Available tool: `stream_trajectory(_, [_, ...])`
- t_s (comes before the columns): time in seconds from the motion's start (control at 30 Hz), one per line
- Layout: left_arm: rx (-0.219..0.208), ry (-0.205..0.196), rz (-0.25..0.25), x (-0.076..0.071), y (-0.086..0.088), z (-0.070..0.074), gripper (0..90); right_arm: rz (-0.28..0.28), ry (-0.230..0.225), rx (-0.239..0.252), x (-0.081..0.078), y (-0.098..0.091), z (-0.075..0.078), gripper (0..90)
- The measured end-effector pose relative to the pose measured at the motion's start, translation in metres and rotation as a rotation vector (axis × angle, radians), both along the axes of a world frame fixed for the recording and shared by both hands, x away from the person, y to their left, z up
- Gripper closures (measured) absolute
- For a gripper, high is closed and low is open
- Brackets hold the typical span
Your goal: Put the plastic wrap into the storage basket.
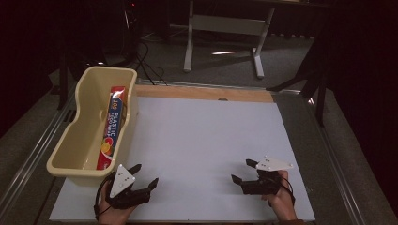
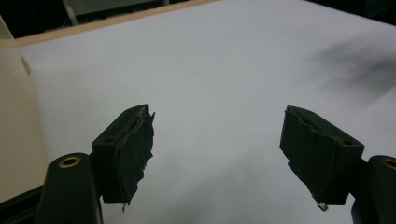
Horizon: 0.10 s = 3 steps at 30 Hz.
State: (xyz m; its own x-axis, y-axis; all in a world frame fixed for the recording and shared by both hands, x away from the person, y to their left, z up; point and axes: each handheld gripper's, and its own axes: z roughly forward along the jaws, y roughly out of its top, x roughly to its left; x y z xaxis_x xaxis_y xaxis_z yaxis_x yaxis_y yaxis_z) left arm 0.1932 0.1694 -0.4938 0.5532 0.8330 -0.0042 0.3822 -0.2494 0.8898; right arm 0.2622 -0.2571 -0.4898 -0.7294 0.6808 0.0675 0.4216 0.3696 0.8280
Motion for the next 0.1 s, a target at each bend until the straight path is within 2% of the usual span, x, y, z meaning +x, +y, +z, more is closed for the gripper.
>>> stream_trajectory(0.1, [0.005,-0.002,0.002,0.0002,-0.0011,0.0000,25.4,-0.014,-0.006,-0.023,-0.0045,-0.0081,-0.0044,13.5])
